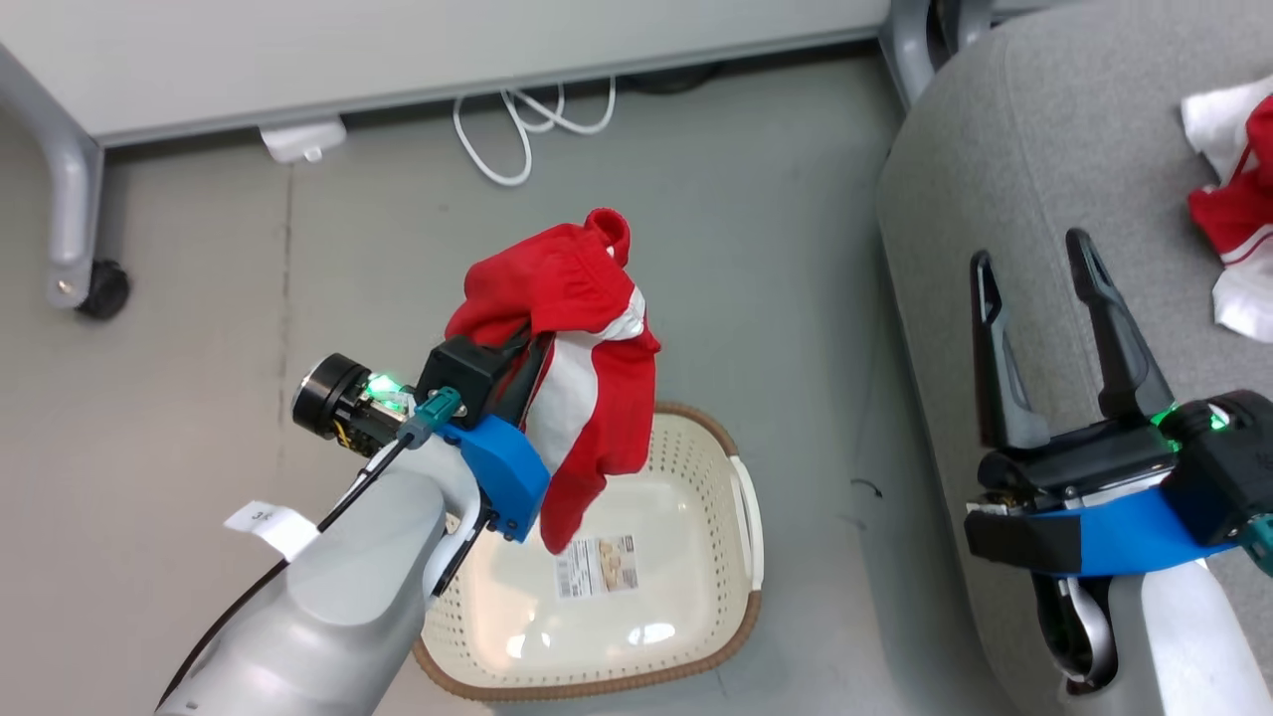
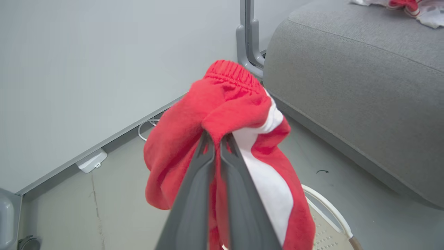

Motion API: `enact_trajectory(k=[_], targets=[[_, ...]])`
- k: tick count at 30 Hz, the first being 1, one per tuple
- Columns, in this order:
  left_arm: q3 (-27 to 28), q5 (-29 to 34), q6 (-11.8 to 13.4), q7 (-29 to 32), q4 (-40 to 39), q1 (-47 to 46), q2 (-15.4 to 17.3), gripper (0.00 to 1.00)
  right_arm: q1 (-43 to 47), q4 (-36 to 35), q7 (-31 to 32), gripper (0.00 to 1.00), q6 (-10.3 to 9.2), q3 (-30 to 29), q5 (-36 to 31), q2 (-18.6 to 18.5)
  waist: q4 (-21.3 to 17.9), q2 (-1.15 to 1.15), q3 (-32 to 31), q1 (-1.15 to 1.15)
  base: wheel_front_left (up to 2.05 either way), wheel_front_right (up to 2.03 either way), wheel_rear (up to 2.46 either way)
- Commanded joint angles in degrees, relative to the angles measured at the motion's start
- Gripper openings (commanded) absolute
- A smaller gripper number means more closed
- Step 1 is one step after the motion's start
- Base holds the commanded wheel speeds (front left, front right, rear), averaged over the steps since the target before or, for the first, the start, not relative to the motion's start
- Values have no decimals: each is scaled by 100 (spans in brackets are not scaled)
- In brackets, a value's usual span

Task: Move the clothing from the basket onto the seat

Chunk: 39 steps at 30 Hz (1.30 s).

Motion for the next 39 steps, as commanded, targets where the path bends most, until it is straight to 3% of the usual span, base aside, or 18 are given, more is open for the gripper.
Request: enact_trajectory(k=[1,6,17,25,33,39], targets=[[145,74,30,-28,-136,95,26,0,132,49,-17,100,3,-3,24,-16,75,0,-320,2,0,0,0],[541,141,29,-28,-506,257,28,0,303,157,-17,100,3,16,63,-9,116,0,-622,2,0,0,0],[1245,98,-237,-28,-1287,539,-44,0,735,358,-17,100,3,25,152,3,243,0,-1207,2,0,0,0],[1160,-50,-307,233,-1700,532,-20,0,910,452,-17,100,3,84,241,10,330,0,-1408,2,0,0,0],[1095,-115,-194,544,-2382,738,96,0,1001,527,-17,100,3,191,330,14,406,0,-1427,2,0,0,0],[1066,-117,-104,660,-2713,781,173,0,910,639,-17,100,3,642,589,-180,445,0,-1349,2,0,0,0]])
